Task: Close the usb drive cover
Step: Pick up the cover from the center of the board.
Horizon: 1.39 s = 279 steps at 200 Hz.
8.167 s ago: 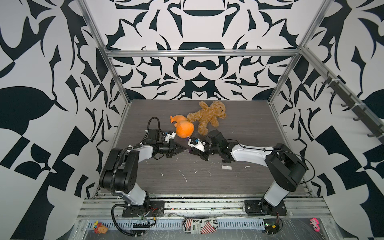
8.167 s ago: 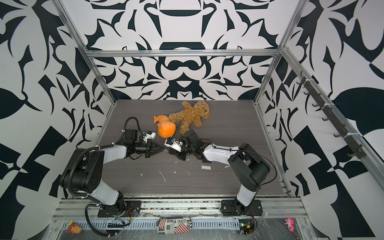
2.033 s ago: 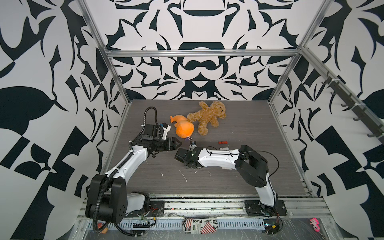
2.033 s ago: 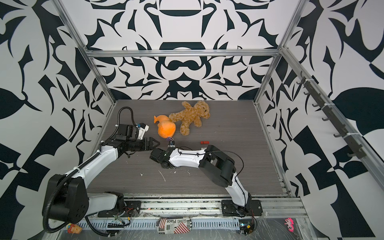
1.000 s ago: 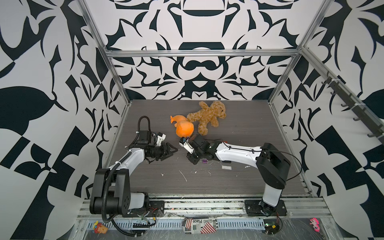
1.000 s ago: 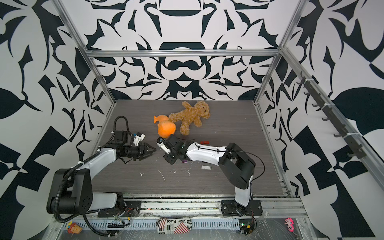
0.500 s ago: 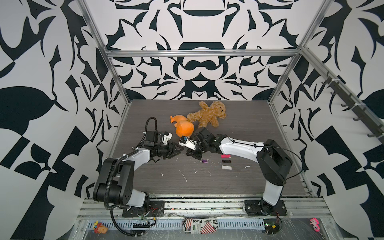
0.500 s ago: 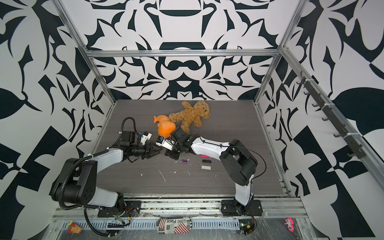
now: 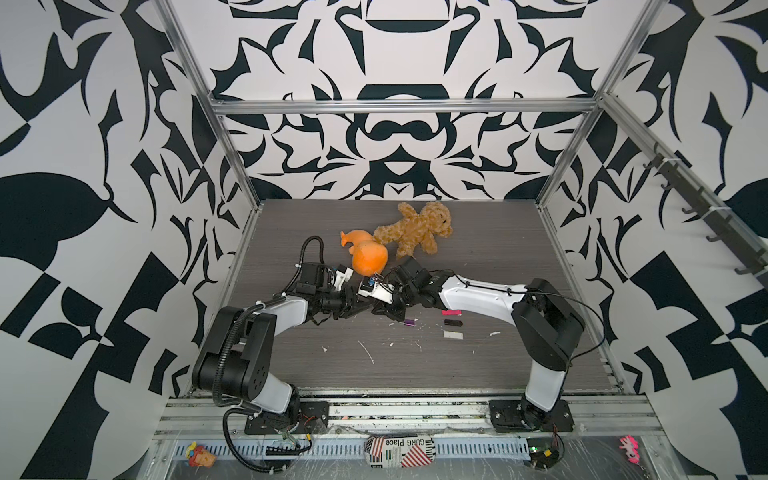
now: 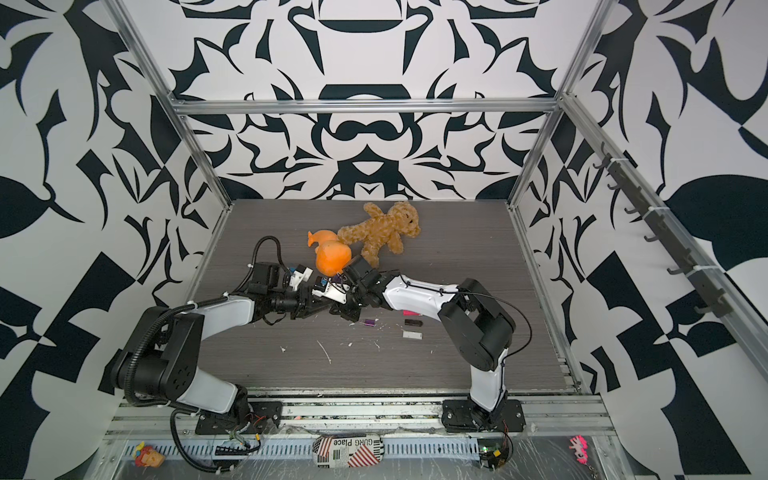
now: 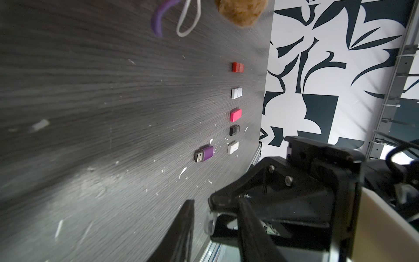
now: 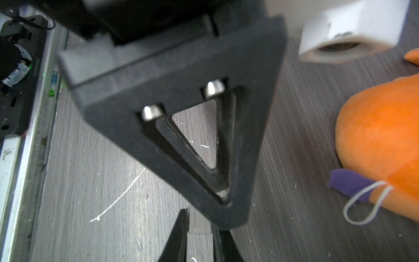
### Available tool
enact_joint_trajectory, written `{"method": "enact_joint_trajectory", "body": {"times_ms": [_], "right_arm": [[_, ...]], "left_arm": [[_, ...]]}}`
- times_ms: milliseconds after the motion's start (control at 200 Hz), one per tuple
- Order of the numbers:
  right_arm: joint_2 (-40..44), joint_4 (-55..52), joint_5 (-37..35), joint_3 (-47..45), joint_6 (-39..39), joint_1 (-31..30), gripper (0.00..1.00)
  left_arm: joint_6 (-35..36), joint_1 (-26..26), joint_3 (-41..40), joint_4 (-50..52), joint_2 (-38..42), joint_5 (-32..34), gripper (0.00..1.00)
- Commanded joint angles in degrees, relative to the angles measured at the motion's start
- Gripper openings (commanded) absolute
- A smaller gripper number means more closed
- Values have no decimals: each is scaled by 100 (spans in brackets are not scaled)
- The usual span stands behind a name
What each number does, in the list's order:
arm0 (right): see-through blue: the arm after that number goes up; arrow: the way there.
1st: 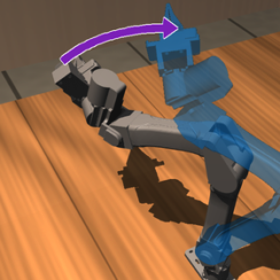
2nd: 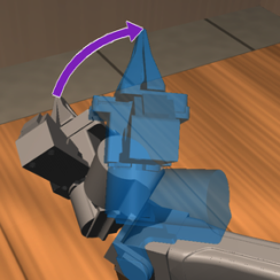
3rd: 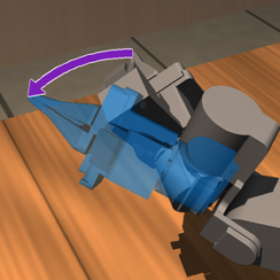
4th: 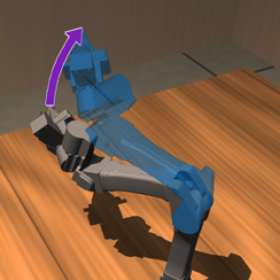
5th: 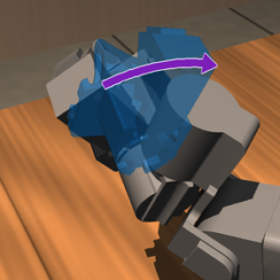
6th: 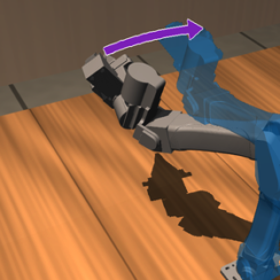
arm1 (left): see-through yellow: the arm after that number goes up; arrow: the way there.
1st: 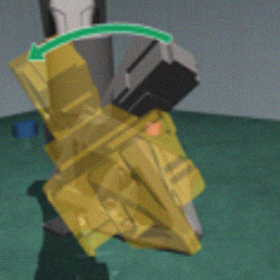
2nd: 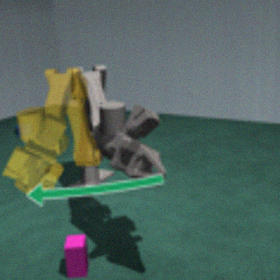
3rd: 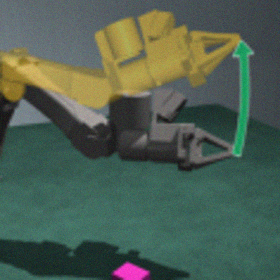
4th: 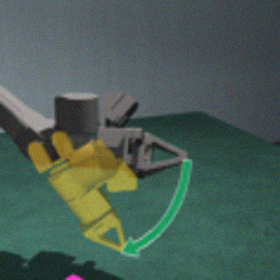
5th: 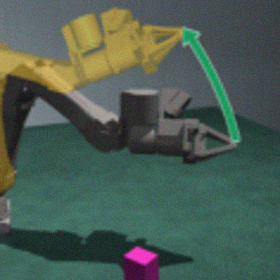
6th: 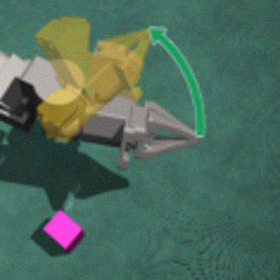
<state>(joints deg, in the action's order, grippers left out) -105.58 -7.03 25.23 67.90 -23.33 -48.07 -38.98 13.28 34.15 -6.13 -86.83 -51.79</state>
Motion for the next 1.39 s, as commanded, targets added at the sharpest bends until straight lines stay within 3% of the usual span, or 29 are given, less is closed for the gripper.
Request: {"method": "enact_joint_trajectory", "body": {"times_ms": [0,235,910,1390], "right_arm": [[310,348,-5,-151,-84,9,16],[384,505,66,-275,-155,9,17],[588,1070,140,-539,21,11,15],[540,1765,296,-620,824,80,14]], "left_arm": [[-45,29,-200,76,235,-61,35],[43,117,-330,200,421,55,33],[-388,480,-304,-525,-53,258,31],[-623,535,-275,-847,-209,187,19]]}}
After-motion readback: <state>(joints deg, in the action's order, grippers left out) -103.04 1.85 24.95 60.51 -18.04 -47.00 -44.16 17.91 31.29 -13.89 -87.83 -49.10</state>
